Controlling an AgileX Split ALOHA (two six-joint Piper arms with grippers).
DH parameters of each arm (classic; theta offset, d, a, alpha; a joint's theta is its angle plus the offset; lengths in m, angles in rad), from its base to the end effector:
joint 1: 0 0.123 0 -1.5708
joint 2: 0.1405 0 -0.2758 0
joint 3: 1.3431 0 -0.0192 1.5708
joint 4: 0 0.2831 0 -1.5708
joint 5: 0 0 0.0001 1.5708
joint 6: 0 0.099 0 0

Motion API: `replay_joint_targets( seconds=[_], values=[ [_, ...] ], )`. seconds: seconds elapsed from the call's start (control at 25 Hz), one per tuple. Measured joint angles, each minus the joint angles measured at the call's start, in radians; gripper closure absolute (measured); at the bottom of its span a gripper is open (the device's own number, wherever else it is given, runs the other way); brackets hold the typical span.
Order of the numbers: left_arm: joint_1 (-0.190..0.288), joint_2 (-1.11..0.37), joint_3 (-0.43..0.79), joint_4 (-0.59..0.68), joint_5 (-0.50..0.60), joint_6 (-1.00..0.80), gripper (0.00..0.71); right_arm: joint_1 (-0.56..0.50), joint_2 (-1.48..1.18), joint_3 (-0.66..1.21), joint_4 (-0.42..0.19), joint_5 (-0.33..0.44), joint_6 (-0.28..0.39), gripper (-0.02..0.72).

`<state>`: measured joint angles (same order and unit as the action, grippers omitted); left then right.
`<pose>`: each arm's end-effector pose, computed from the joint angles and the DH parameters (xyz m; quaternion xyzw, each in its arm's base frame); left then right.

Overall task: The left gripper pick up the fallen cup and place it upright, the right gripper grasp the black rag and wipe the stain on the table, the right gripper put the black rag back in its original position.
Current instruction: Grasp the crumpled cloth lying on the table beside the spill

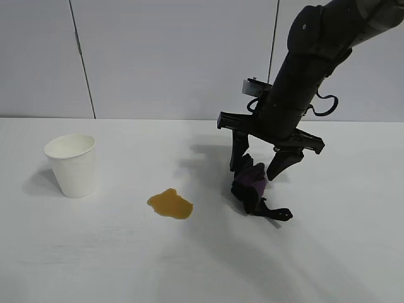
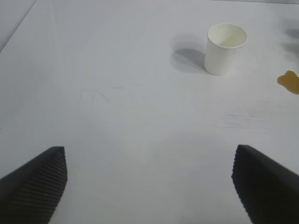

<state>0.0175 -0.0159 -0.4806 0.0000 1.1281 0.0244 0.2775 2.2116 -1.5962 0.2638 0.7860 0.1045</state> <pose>0.0366 0.0006 0.2780 0.0030 0.8712 0.0103 0.4909 0.4515 0.1476 0.0990 -0.0050 0.9864 0.1264 0.1048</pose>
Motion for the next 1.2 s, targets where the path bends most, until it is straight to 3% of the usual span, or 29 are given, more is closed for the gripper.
replay_joint_targets(
  seconds=[0.56,0.68,0.8,1.0,1.2],
  values=[
    [0.0,0.0,0.0,0.0,0.0,0.0,0.02,0.0,0.008,0.0,0.016,0.001,0.003,0.244],
    [0.0,0.0,0.0,0.0,0.0,0.0,0.02,0.0,0.029,-0.003,0.029,0.01,0.003,0.353],
    [0.0,0.0,0.0,0.0,0.0,0.0,0.02,0.0,0.036,-0.004,0.053,0.011,0.003,0.565],
    [0.0,0.0,0.0,0.0,0.0,0.0,0.02,0.0,0.032,-0.005,0.074,0.027,0.002,0.574],
    [0.0,0.0,0.0,0.0,0.0,0.0,0.02,0.0,0.028,-0.08,0.073,0.146,-0.019,0.574]
  ],
)
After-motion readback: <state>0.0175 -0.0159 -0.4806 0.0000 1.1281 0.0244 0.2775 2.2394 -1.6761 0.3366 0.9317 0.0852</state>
